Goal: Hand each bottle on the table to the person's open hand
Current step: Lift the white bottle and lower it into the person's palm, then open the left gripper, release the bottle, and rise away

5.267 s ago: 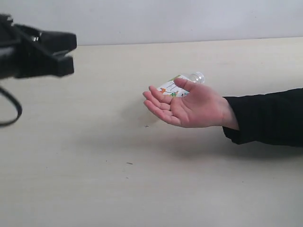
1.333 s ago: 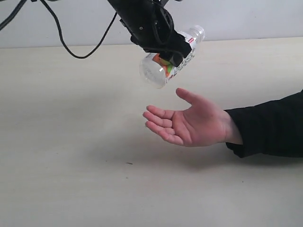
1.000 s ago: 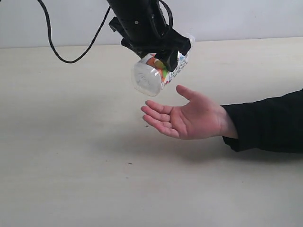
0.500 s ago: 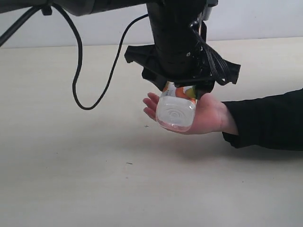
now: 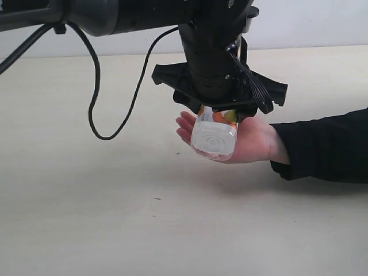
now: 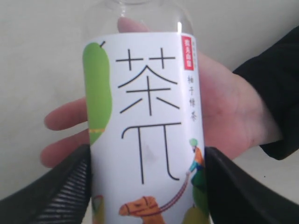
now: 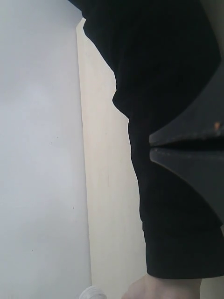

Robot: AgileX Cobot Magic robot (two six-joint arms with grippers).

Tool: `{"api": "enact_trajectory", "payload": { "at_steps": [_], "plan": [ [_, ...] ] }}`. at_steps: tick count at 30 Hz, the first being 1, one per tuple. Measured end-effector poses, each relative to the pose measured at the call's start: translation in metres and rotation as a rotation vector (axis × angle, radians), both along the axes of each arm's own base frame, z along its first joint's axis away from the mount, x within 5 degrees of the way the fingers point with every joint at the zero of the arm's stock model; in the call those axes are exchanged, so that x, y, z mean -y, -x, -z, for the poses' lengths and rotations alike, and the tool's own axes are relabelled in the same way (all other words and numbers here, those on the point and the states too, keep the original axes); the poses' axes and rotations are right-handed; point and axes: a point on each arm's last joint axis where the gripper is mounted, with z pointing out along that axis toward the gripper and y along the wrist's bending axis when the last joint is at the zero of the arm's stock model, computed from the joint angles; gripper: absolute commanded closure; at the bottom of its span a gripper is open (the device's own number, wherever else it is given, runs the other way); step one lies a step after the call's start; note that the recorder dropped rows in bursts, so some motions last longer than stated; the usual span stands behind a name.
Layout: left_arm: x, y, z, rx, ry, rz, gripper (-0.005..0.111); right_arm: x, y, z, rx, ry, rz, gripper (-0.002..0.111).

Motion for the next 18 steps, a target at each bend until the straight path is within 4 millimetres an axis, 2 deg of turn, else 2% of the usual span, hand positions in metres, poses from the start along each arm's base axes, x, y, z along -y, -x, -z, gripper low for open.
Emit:
{"api": "enact_trajectory", "payload": {
  "at_steps": [3,8,11,13,18],
  "plan": [
    [0.0,0.0,0.0,0.0,0.0,0.0,0.098,0.0,0.0,0.0,0.0,0.0,0.0,0.108],
    [0.0,0.0,0.0,0.0,0.0,0.0,0.065,0.0,0.0,0.0,0.0,0.0,0.0,0.108],
    [0.0001,-0.0001,-0.0001,0.001,0.002,0.0,0.05,0.0,0.0,0.0,0.0,0.0,0.0,0.108],
    [0.0002,-0.0001,-0.0001,0.001,0.002,0.0,0.044,0.0,0.0,0.0,0.0,0.0,0.0,0.108],
    [0.0015,-0.0012,-0.0008,0.016,0.017,0.005,0.044,0.0,0.0,0.0,0.0,0.0,0.0,0.108]
  ]
}}
